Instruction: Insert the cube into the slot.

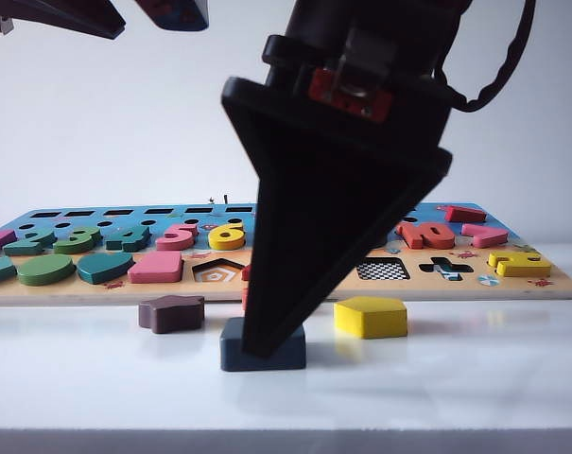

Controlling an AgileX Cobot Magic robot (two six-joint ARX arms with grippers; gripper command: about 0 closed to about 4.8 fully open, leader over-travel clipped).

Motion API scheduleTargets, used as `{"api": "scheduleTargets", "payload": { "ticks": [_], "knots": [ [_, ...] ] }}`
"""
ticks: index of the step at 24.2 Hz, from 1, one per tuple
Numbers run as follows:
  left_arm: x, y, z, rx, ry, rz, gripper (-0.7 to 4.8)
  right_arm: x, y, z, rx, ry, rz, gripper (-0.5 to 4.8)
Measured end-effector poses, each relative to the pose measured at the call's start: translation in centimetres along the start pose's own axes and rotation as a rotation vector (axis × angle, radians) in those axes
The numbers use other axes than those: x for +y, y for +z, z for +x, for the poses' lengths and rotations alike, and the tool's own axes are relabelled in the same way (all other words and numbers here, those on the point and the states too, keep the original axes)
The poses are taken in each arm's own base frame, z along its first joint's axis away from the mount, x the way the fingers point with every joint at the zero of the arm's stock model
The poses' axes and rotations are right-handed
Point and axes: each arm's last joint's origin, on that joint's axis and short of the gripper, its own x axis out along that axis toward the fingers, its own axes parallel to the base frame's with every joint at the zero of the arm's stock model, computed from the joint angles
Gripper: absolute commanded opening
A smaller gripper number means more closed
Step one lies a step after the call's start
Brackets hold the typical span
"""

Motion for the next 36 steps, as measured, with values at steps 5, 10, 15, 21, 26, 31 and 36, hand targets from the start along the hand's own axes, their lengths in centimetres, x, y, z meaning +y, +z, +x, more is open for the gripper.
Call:
{"api": "scheduleTargets", "payload": {
  "ticks": [5,10,15,21,26,31,36],
  "knots": [
    [0.0,0.0,0.0,0.0,0.0,0.0,0.17,-0.05,0.09,0.0,-0.009,-0.005,-0.002,2.9],
    [0.0,0.0,0.0,0.0,0.0,0.0,0.17,-0.08,0.13,0.0,-0.013,-0.007,-0.002,2.78],
    [0.0,0.0,0.0,0.0,0.0,0.0,0.17,-0.08,0.13,0.0,-0.014,-0.007,-0.002,2.69],
    [0.0,0.0,0.0,0.0,0.0,0.0,0.17,-0.15,0.14,0.4,-0.004,-0.002,0.0,2.69],
    [0.0,0.0,0.0,0.0,0.0,0.0,0.17,-0.17,0.14,0.49,-0.001,-0.001,0.001,2.51],
    [0.0,0.0,0.0,0.0,0.0,0.0,0.17,-0.17,0.14,0.49,-0.001,-0.001,0.001,2.18],
    [0.0,0.0,0.0,0.0,0.0,0.0,0.17,-0.17,0.14,0.49,-0.001,-0.002,0.001,1.74]
  ]
}}
